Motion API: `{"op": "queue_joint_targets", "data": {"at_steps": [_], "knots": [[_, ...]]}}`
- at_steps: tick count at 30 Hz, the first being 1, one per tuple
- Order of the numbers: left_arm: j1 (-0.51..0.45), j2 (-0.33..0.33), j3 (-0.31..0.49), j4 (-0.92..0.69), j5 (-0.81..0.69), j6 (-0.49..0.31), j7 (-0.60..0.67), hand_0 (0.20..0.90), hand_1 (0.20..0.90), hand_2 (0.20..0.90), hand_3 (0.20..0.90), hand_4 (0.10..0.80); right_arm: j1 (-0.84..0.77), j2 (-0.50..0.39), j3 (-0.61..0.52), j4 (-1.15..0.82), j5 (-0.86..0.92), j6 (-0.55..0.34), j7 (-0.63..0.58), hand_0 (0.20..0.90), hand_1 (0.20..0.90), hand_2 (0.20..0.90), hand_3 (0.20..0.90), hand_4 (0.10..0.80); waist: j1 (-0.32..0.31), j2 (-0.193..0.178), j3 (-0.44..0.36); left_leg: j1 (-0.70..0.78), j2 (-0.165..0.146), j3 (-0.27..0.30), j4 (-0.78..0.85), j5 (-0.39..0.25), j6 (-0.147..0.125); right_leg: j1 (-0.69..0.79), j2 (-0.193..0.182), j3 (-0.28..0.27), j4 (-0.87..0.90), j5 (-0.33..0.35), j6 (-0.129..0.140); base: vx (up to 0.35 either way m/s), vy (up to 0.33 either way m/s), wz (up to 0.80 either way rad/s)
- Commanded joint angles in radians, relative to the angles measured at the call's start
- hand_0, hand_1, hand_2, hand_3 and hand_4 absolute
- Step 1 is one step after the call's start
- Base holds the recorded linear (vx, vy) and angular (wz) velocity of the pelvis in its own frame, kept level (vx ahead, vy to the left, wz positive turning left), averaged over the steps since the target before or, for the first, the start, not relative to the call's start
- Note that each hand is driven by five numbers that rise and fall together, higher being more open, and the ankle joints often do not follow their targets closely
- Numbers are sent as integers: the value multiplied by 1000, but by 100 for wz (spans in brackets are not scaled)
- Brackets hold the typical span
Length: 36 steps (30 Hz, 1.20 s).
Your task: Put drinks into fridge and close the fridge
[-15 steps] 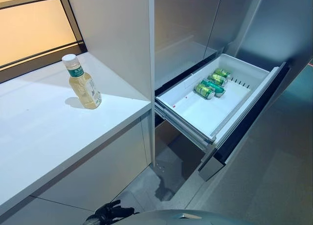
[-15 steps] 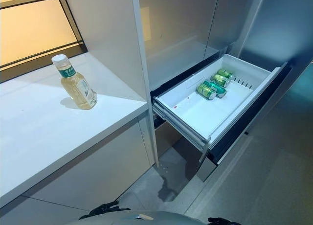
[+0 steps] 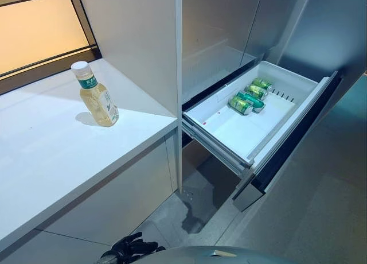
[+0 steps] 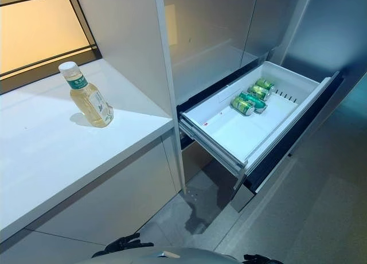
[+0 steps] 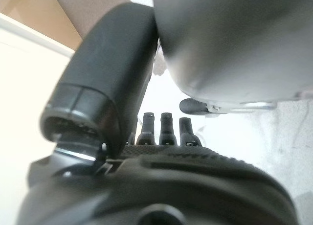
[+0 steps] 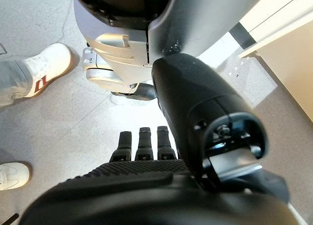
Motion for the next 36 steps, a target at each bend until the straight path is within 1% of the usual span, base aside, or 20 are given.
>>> {"op": "queue_joint_targets", "data": {"at_steps": [1, 6, 8, 11, 13, 14, 15, 16, 17, 18, 20, 23, 26, 28, 30, 33, 34, 36], "knots": [[-66, -35, -41, 3, 9, -55, -31, 900, 900, 900, 900, 800, -42, 15, 28, 13, 11, 7, 6, 900, 900, 900, 900, 800, 20, 5, 6, 16, -57, -9, 17, -106, 62, -80, 7, 1, 41, 55, 41, 2, 0, 3], [-69, -33, -53, -10, 42, -99, -49, 900, 900, 900, 900, 800, -44, 14, 27, 13, 13, 10, 5, 900, 900, 900, 900, 800, 21, 6, 6, 18, -57, -10, 16, -106, 62, -79, 7, -1, 41, 56, 42, 0, 0, 0], [-73, -31, -71, -28, 73, -143, -52, 900, 900, 900, 900, 800, -46, 13, 29, 13, 13, 11, 6, 900, 900, 900, 900, 800, 20, 6, 4, 18, -56, -9, 14, -106, 61, -80, 7, 0, 40, 56, 43, 0, 0, 0], [-85, -22, -112, -77, 146, -239, -68, 900, 900, 900, 900, 800, -47, 9, 37, 3, 11, 18, 6, 900, 900, 900, 900, 800, 16, 9, 7, 19, -55, -8, 12, -106, 59, -82, 8, 3, 42, 57, 45, 0, 0, 0], [-95, -14, -138, -119, 146, -265, -77, 900, 900, 900, 900, 800, -47, 7, 43, -4, 10, 21, 7, 900, 900, 900, 900, 800, 14, 10, 8, 18, -54, -6, 12, -105, 57, -84, 9, 6, 43, 59, 47, 0, 0, 0], [-104, -7, -156, -162, 149, -281, -106, 900, 900, 900, 900, 800, -47, 3, 48, -10, 7, 23, 9, 900, 900, 900, 900, 800, 13, 11, 9, 18, -53, -5, 11, -105, 57, -86, 9, 7, 44, 60, 49, 0, 0, 0], [-107, -4, -163, -178, 152, -284, -116, 900, 900, 900, 900, 800, -47, 2, 49, -12, 6, 25, 10, 900, 900, 900, 900, 800, 13, 11, 10, 18, -53, -5, 11, -105, 56, -86, 9, 7, 44, 60, 49, 0, 0, 0], [-119, 11, -193, -245, 156, -280, -125, 900, 900, 900, 900, 800, -49, -8, 55, -22, 3, 31, 17, 900, 900, 900, 900, 800, 12, 13, 11, 17, -51, -1, 10, -105, 55, -89, 9, 8, 46, 60, 51, 0, 0, 0], [-122, 16, -202, -266, 167, -275, -123, 900, 900, 900, 900, 800, -49, -11, 56, -24, 1, 31, 20, 900, 900, 900, 900, 800, 11, 14, 12, 17, -50, -1, 10, -105, 55, -91, 10, 9, 47, 60, 52, -41, 6, -3], [-133, 36, -228, -322, 164, -279, -144, 900, 900, 900, 900, 800, -50, -19, 61, -30, -4, 30, 26, 900, 900, 900, 900, 800, 7, 16, 14, 16, -49, 1, 8, -104, 54, -94, 11, 13, 48, 61, 53, -32, 5, -4], [-147, 58, -255, -385, 190, -281, -111, 900, 900, 900, 900, 800, -53, -29, 63, -35, -8, 29, 36, 900, 900, 900, 900, 800, 5, 18, 16, 15, -46, 5, 7, -104, 54, -96, 11, 11, 49, 61, 54, -20, 2, -2], [-174, 91, -290, -463, 190, -290, -114, 900, 900, 900, 900, 800, -57, -39, 67, -35, -12, 25, 45, 900, 900, 900, 900, 800, 1, 21, 15, 16, -45, 6, 5, -102, 53, -96, 11, 12, 49, 62, 55, 0, 0, 0], [-190, 109, -303, -522, 184, -289, -125, 900, 900, 900, 900, 800, -57, -44, 67, -37, -16, 24, 47, 900, 900, 900, 900, 800, -1, 24, 13, 15, -45, 6, 3, -102, 53, -95, 10, 11, 46, 63, 56, 0, 0, 0], [-208, 128, -314, -589, 143, -274, -159, 900, 900, 900, 900, 800, -59, -49, 66, -34, -21, 24, 51, 900, 900, 900, 900, 800, -1, 28, 11, 15, -45, 4, 2, -100, 53, -94, 9, 9, 43, 64, 57, 0, 0, 0], [-222, 143, -320, -651, 124, -254, -167, 900, 900, 900, 900, 800, -62, -52, 61, -32, -30, 27, 54, 900, 900, 900, 900, 800, 0, 31, 8, 15, -44, 4, 1, -100, 53, -92, 8, 6, 41, 63, 57, 0, 0, 0], [-251, 158, -322, -739, 62, -220, -215, 900, 900, 900, 900, 800, -68, -53, 62, -26, -35, 29, 48, 900, 900, 900, 900, 800, 2, 35, 7, 13, -46, 0, 2, -98, 55, -91, 6, 3, 40, 63, 56, -7, 11, 3], [-252, 160, -322, -746, 57, -213, -217, 900, 900, 900, 900, 800, -68, -53, 62, -27, -34, 29, 47, 900, 900, 900, 900, 800, 2, 35, 7, 12, -46, -1, 2, -98, 55, -91, 6, 3, 40, 63, 56, -15, 12, 4], [-267, 175, -320, -825, 7, -190, -230, 900, 900, 900, 900, 800, -69, -51, 64, -28, -35, 30, 43, 900, 900, 900, 900, 800, 5, 38, 5, 10, -48, -5, 1, -98, 56, -90, 5, 0, 38, 62, 55, 0, 0, 0]]}}
